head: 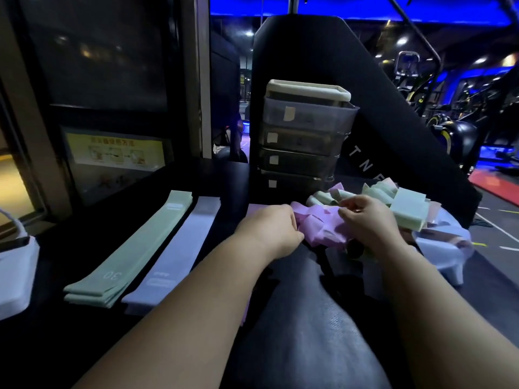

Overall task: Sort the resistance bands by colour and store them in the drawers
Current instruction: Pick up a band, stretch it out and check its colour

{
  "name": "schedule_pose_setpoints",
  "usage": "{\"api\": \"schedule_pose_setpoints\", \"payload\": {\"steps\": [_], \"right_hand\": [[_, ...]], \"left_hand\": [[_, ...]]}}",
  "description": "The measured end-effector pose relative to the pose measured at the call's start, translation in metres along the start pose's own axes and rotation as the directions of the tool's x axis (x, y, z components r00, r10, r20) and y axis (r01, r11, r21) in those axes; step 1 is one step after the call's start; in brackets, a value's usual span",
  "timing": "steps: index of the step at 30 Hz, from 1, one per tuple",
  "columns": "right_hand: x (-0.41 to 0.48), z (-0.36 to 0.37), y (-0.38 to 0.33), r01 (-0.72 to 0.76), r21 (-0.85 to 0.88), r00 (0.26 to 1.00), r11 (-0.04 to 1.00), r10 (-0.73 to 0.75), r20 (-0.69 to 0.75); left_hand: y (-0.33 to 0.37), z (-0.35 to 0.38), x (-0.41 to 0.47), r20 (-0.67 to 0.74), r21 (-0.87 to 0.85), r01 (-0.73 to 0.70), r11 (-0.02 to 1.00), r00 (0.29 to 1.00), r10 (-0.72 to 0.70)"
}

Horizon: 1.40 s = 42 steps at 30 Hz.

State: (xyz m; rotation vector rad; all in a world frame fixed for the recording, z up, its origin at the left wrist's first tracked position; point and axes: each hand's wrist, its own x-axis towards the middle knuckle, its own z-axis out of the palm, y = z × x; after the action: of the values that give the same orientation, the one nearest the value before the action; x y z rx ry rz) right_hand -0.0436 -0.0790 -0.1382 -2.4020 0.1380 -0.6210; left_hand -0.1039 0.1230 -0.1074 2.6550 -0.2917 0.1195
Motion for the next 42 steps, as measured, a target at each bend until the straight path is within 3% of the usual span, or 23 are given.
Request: {"api": "schedule_pose_setpoints", "payload": {"steps": [6, 10, 15, 19, 23, 26, 31, 34, 37, 42], "right_hand": [[0.002, 0.003, 0.004, 0.043, -0.213, 0.995, 0.976, -0.024, 0.094], [0.0, 0.01, 0.001, 0.133, -0.454, 0.979, 0.881, -0.047, 0.197], [-0.003, 0.007, -0.005, 0.178, -0.439, 0.982, 0.881, -0.135, 0.129], [-0.009, 0.0, -0.014, 0.224, -0.207, 0.972, 0.952, -0.234, -0.026], [-0.017, -0.009, -0.023, 0.305, 0.044, 0.951, 0.951, -0.302, -0.058], [-0.026, -0.015, -0.03, 0.329, 0.267, 0.944, 0.906, -0.318, -0.085], [-0.04, -0.027, -0.049, 0.194, 0.649, 0.973, 0.735, -0.227, -0.034], [-0.043, -0.027, -0.053, 0.111, 0.74, 0.982, 0.664, -0.19, 0.023], [-0.043, -0.022, -0.053, 0.051, 0.75, 0.989, 0.659, -0.136, 0.052], [-0.04, -0.016, -0.053, -0.052, 0.777, 0.992, 0.627, -0.055, 0.111]], "left_hand": [[0.007, 0.012, 0.019, 0.019, 0.011, -0.004, 1.0, 1.0, 0.003], [-0.004, 0.033, 0.02, -0.008, -0.056, 0.023, 0.998, 1.0, -0.023], [-0.008, 0.039, 0.021, 0.004, -0.187, 0.005, 0.982, 1.0, -0.005], [-0.013, 0.043, 0.022, -0.036, -0.323, -0.018, 0.946, 0.999, 0.007], [-0.014, 0.044, 0.025, -0.111, -0.452, -0.062, 0.89, 0.994, 0.012], [-0.012, 0.041, 0.022, -0.188, -0.539, -0.139, 0.831, 0.981, 0.042], [-0.012, 0.035, 0.017, -0.236, -0.702, -0.242, 0.67, 0.966, 0.102], [-0.012, 0.034, 0.016, -0.203, -0.801, -0.258, 0.54, 0.966, 0.161], [-0.01, 0.031, 0.014, -0.18, -0.894, -0.248, 0.373, 0.961, 0.209], [-0.011, 0.033, 0.016, -0.182, -0.9, -0.253, 0.354, 0.958, 0.222]]}}
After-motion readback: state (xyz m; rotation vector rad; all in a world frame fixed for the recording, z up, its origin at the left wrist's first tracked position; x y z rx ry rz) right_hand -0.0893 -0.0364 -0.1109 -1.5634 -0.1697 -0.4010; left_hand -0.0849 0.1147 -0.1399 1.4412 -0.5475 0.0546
